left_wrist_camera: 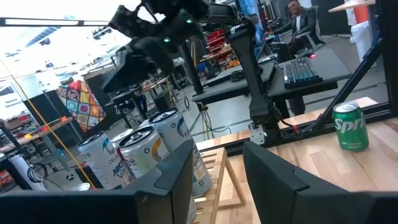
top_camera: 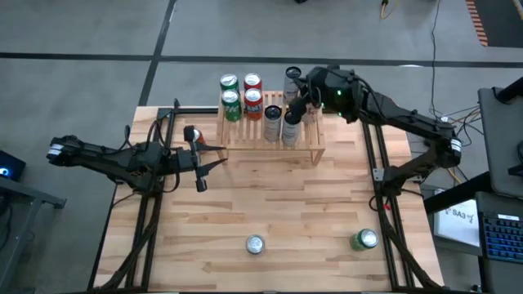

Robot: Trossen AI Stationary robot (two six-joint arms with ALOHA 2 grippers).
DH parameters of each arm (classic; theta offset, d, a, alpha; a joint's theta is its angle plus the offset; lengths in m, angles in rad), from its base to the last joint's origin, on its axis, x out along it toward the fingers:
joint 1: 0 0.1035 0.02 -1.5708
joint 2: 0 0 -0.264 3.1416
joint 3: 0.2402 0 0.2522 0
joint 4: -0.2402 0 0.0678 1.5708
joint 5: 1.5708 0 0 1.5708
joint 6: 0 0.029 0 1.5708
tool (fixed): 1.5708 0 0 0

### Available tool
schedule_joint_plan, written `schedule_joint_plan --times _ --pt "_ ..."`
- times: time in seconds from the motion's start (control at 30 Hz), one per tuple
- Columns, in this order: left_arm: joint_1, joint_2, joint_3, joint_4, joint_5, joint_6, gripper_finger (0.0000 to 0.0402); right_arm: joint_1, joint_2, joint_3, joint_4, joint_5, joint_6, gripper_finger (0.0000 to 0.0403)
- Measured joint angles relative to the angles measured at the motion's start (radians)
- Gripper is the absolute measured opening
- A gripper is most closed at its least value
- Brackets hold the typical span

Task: Place canned beverage on shelf
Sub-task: Adjust the soda cans on the shelf

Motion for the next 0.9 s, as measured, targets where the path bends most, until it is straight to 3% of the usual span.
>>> schedule_joint_plan --times 0.43,0.9 --pt "0.000 0.000 0.000 -0.006 0.000 0.000 0.0125 -0.137 0.167 0.186 -0.172 -0.026 0.135 0.0009" --pt "0.000 0.000 0.000 -0.053 0.000 -0.061 0.0125 -0.160 0.282 0.351 -0.280 -0.020 0.152 0.0009"
